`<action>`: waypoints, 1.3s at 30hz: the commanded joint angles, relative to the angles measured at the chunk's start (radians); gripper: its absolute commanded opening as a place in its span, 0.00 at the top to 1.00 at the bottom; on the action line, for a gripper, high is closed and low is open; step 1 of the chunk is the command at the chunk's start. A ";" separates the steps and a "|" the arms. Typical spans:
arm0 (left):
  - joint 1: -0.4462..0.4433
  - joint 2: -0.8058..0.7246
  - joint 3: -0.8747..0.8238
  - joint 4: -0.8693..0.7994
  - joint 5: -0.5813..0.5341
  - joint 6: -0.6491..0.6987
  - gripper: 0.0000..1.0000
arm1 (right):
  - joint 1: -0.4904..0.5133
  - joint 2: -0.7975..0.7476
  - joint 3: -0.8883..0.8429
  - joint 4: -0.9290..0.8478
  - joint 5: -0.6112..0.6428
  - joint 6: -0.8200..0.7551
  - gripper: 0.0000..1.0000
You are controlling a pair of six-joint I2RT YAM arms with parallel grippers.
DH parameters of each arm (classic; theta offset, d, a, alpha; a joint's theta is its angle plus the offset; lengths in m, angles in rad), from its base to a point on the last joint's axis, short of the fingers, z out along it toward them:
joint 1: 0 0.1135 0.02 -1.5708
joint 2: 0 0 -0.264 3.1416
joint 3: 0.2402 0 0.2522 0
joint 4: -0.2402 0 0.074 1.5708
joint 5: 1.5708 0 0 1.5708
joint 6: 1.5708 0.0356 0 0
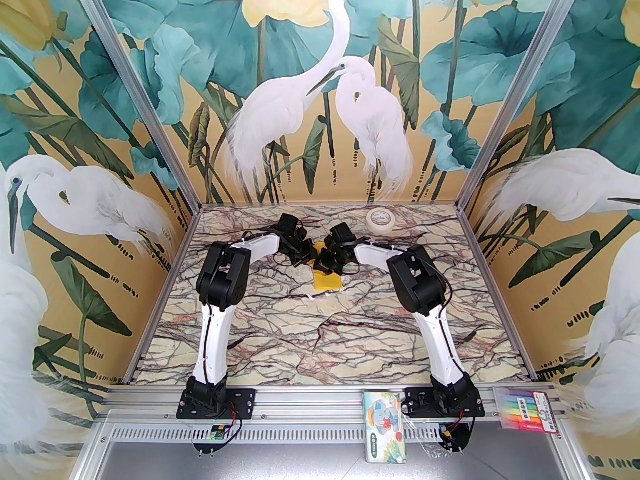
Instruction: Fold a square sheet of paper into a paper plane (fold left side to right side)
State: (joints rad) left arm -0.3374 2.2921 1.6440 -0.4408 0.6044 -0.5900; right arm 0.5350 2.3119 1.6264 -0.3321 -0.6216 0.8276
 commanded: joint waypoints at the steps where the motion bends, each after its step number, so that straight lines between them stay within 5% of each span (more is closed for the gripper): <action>1: -0.003 0.009 -0.039 -0.017 -0.026 -0.007 0.95 | 0.020 0.021 -0.018 -0.019 0.015 0.000 1.00; 24: -0.002 0.016 -0.057 -0.029 -0.091 -0.022 1.00 | 0.122 -0.176 -0.273 -0.131 0.056 -0.080 1.00; 39: -0.003 -0.011 -0.080 -0.014 -0.070 -0.030 1.00 | 0.066 -0.198 -0.120 -0.128 0.062 -0.064 1.00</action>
State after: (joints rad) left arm -0.3386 2.2719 1.5974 -0.3908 0.6006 -0.6132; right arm 0.6079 2.0949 1.4445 -0.4759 -0.5503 0.7475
